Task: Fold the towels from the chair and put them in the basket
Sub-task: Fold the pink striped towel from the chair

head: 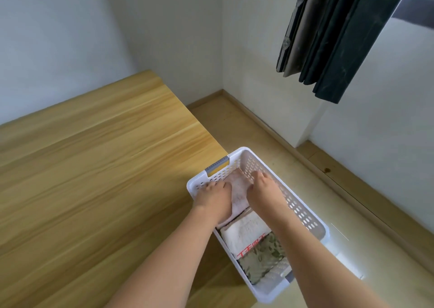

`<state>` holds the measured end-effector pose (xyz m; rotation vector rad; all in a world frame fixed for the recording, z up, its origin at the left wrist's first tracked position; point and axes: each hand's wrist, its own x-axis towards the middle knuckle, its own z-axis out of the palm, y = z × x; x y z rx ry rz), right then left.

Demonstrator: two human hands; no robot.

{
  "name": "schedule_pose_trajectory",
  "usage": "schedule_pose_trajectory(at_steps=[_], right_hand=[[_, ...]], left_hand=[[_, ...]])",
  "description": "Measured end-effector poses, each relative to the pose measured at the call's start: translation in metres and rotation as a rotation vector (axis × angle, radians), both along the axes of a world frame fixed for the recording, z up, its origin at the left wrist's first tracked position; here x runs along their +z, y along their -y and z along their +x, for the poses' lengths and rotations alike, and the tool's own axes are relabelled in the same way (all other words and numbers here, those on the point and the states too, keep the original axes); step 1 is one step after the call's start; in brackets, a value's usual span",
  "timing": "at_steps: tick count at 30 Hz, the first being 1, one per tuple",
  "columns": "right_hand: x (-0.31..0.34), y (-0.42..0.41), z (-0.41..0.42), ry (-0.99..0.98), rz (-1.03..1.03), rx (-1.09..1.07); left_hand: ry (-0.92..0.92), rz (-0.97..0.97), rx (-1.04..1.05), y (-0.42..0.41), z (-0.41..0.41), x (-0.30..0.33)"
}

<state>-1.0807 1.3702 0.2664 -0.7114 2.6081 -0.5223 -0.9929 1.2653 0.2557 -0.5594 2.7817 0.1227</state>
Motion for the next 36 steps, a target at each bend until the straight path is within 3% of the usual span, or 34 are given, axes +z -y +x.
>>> schedule_pose_trajectory(at_steps=[5,10,17,25,36], right_hand=[[0.043,-0.028,0.065,-0.241,-0.1,-0.032],[0.07,-0.03,0.105,-0.355,-0.188,0.02],[0.117,0.0,0.19,-0.338,-0.277,0.103],[0.166,0.066,0.32,-0.38,-0.313,0.073],[0.189,0.136,0.445,-0.334,-0.317,0.085]], left_hand=[[-0.285,-0.071,-0.142,-0.021,0.057,0.05],[-0.339,-0.144,-0.087,-0.006,0.116,0.08],[-0.404,-0.152,-0.067,0.037,0.195,0.123],[-0.491,-0.119,-0.23,0.113,0.317,0.18],[-0.522,-0.127,-0.071,0.199,0.461,0.192]])
